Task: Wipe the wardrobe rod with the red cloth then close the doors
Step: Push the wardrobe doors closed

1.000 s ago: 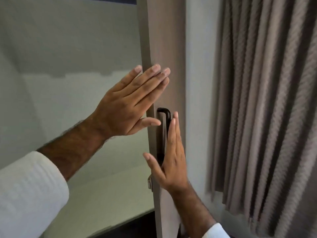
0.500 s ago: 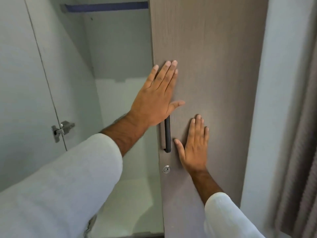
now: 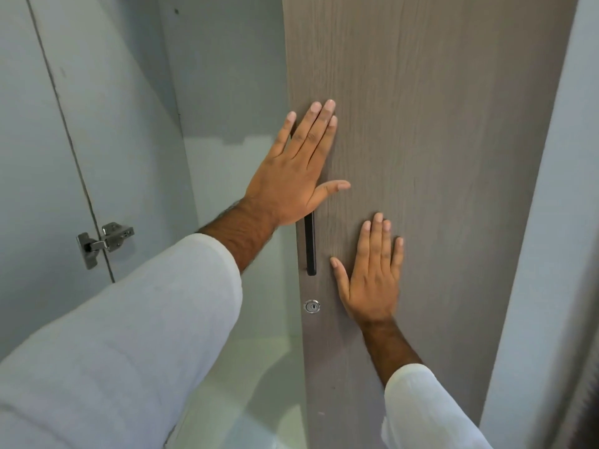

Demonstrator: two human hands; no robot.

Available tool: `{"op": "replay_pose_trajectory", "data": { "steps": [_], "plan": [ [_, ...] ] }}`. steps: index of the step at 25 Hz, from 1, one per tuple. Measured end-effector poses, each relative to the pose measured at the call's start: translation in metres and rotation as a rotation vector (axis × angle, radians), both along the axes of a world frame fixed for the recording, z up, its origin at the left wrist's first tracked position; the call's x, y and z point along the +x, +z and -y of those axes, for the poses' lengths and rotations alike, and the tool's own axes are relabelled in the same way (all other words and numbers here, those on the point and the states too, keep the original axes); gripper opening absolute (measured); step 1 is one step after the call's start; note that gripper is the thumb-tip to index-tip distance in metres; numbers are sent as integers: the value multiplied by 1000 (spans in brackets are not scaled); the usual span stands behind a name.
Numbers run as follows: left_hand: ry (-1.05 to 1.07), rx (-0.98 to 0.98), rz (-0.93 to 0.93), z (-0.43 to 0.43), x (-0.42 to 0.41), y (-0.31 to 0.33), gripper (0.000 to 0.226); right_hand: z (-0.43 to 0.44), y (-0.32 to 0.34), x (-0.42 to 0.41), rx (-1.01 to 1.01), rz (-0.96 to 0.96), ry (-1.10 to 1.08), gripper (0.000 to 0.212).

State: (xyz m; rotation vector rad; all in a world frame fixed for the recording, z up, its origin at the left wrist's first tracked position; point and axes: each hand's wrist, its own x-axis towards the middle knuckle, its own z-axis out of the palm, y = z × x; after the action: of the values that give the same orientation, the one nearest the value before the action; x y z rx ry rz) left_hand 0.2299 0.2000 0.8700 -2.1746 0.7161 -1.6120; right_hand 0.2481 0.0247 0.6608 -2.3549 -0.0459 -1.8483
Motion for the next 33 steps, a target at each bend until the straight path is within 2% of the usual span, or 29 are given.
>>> {"op": "replay_pose_trajectory", "data": {
  "steps": [5, 8, 11, 13, 16, 20, 22, 24, 26, 28, 33],
  "plan": [
    [-42, -23, 38, -1, 15, -3, 89, -1, -2, 8, -12, 24, -25, 86],
    [-1, -13, -34, 1, 4, 1, 90, -4, 6, -7, 4, -72, -2, 83],
    [23, -3, -152, -5, -25, 2, 89, -13, 26, -36, 29, -141, 140, 80],
    [6, -144, -206, -22, -57, -13, 86, -25, 54, -55, -22, -109, 263, 79],
    [-139, -543, -163, -67, -123, -60, 82, -71, 105, -85, -145, 7, 422, 77],
    [-182, -889, 142, -146, -238, -106, 78, -199, 178, -141, -551, 264, 686, 78],
    [-132, -966, 315, -186, -289, -117, 76, -276, 208, -180, -633, 441, 849, 76],
    [-47, -998, 384, -219, -321, -128, 75, -342, 228, -220, -698, 585, 969, 74],
    [96, -1122, 292, -244, -336, -141, 77, -390, 238, -254, -802, 653, 1036, 71],
    [174, -1270, 162, -259, -337, -152, 84, -413, 238, -271, -916, 650, 985, 71],
    [68, -1257, 79, -268, -331, -162, 98, -404, 236, -277, -998, 571, 816, 76]
  ]
}}
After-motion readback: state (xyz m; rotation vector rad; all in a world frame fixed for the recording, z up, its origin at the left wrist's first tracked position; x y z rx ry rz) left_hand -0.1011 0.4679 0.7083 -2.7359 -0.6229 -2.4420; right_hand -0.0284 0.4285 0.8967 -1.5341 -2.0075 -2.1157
